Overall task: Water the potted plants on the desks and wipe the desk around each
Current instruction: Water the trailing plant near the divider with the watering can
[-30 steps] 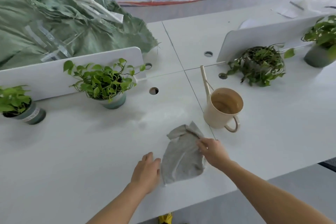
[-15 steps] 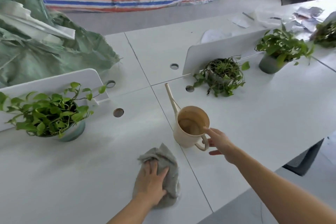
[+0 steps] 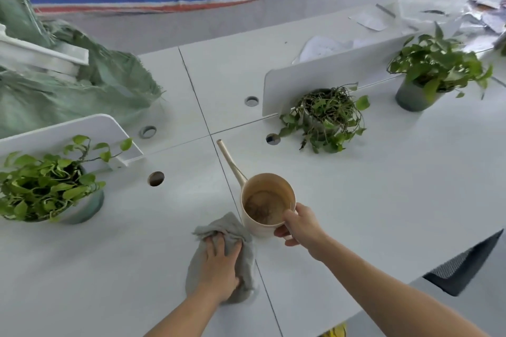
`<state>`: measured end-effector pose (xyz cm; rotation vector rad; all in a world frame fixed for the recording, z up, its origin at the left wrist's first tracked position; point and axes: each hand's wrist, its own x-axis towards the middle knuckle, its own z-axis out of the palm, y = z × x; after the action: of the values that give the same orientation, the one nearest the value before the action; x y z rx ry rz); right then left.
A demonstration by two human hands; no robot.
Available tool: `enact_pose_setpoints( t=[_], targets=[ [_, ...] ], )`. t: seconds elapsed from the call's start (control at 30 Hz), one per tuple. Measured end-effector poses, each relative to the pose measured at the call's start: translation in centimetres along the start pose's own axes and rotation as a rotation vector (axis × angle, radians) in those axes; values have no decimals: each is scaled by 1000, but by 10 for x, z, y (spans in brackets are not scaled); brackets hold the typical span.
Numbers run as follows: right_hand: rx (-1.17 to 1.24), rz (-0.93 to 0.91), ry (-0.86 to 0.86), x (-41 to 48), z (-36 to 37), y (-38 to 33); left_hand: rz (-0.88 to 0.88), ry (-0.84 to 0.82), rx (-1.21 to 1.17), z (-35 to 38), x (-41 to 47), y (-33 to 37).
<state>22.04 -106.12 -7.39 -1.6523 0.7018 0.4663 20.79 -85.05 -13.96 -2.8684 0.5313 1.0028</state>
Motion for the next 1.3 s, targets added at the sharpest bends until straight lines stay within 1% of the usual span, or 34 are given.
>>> enact_pose_setpoints(
  t=[0.13, 0.2, 0.37, 0.47, 0.57, 0.77, 0.87, 0.9, 0.93, 1.1, 1.13, 1.2, 1.23, 1.3],
  targets=[
    [-15, -22, -59, 4, -34, -3, -95, 12, -118, 9, 2, 29],
    [-36, -44, -81, 5, -56, -7, -109, 40, -169, 13, 3, 48],
    [-89, -82, -97, 4, -117, -18, -127, 79, -193, 10, 8, 97],
    [-121, -103, -78, 4, -158, -22, -119, 82, -195, 1, 17, 133],
    [-126, -108, -41, 6, -192, -23, -83, 42, -188, -12, 26, 160],
    [-91, -115, 36, 9, -241, -23, -53, -36, -165, -50, 49, 184],
    [-64, -105, 74, 9, -259, -27, -78, -14, -86, -84, 65, 197],
    [-58, -101, 87, 9, -264, -30, -87, 13, -123, -95, 72, 200],
    [-54, -97, 101, 8, -268, -33, -78, 48, -219, -105, 78, 203],
    [-15, -92, 186, -1, -281, -47, 53, 278, -850, -172, 104, 227],
    [-10, -93, 197, -2, -283, -49, 73, 291, -978, -185, 106, 235],
    [0, -98, 218, -3, -287, -53, 131, 265, -1195, -210, 108, 249],
    [8, -101, 225, -4, -289, -54, 156, 243, -1276, -221, 108, 255],
    [27, -104, 234, -3, -296, -57, 179, 188, -1352, -235, 111, 264]
  ],
)
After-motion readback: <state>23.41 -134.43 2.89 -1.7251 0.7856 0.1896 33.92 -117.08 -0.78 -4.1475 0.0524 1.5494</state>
